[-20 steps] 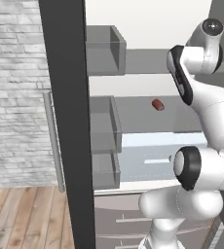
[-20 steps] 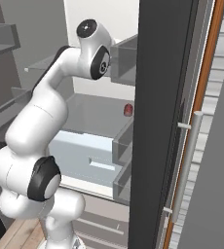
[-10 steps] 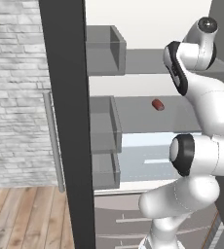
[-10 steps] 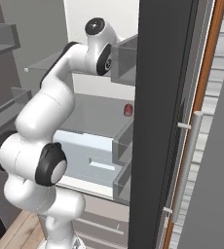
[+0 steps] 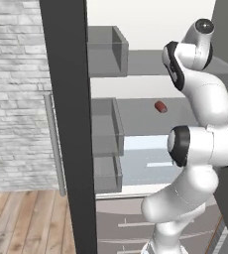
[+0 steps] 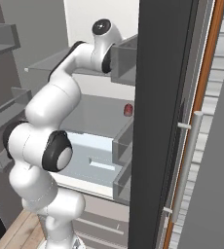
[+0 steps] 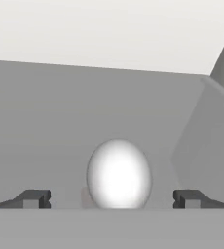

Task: Pick the egg and butter from the fridge and place them by the bowl for mixing.

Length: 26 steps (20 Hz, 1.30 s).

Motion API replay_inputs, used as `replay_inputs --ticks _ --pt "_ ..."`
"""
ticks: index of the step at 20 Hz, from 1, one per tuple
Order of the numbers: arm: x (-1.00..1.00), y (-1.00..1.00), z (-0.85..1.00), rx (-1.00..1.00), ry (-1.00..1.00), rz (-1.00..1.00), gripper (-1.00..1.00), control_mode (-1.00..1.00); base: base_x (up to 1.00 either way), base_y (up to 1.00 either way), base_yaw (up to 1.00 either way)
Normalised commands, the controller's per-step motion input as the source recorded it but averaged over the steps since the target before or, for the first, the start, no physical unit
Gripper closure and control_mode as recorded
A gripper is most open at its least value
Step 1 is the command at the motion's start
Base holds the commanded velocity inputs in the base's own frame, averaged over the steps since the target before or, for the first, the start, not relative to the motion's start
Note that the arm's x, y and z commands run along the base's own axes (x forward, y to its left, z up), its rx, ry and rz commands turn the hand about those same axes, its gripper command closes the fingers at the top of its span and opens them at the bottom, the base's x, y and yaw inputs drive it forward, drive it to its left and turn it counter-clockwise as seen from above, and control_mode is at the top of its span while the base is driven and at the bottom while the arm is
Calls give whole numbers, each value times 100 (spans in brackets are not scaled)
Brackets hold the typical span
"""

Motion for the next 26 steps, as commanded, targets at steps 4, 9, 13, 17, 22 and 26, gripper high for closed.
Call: replay_inputs --ticks 4,9,13,17,22,26 --pt "32 -7 -9 1 7 0 -100 -100 0 0 0" --pt "21 -11 -8 0 4 0 -100 -100 0 0 0" --pt "3 -9 -11 0 1 0 -100 -100 0 0 0" --pt "1 0 -30 0 0 0 100 -100 0 0 0" --pt "3 2 -37 0 0 0 100 -100 0 0 0" --pt "-24 16 -16 0 -1 4 100 -100 0 0 0"
